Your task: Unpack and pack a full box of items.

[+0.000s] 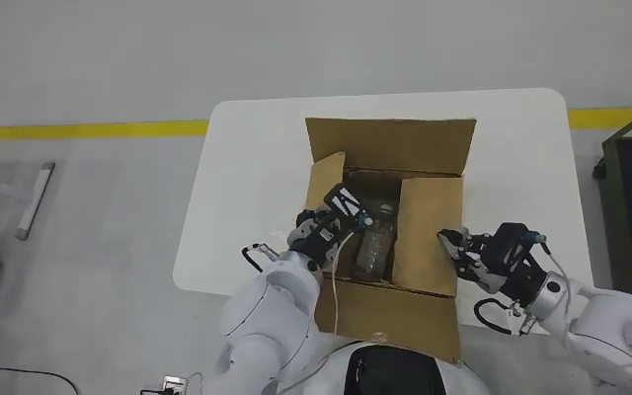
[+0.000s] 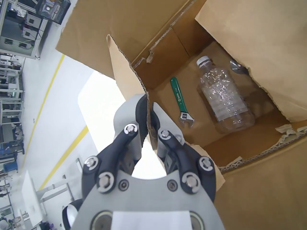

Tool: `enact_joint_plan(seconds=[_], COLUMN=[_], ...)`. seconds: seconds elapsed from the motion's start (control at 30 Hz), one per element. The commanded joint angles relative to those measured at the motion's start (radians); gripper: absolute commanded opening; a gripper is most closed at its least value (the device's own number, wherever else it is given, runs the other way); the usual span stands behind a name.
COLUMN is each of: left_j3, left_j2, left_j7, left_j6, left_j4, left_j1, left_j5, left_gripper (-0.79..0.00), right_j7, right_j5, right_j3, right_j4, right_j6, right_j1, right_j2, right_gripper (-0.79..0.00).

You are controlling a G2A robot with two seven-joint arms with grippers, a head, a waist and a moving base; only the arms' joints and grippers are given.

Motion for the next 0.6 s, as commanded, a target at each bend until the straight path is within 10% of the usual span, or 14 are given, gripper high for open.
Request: enact_joint_plan(seconds=[0.0,0.57], left_j3=[-0.010,-0.163], left_j2=[0.000,0.009], left_j7=[-0.006,-0.038], left_j6=[-0.007,-0.126], left_j4=[-0.004,0.003], left_j1=[-0.004,-0.079], left_j5=[0.003,0.043], left_gripper=[0.000,0.000], right_j7=[0.011,0.049], right_j5=[0.000,0.018], right_j3=[0.002,0.006], right_j4=[0.006,0.046], right_j6=[-0.001,0.027], right_j1=[0.002,0.028], right_j2=[0.001,0.005], right_gripper=[-0.785,-0.785])
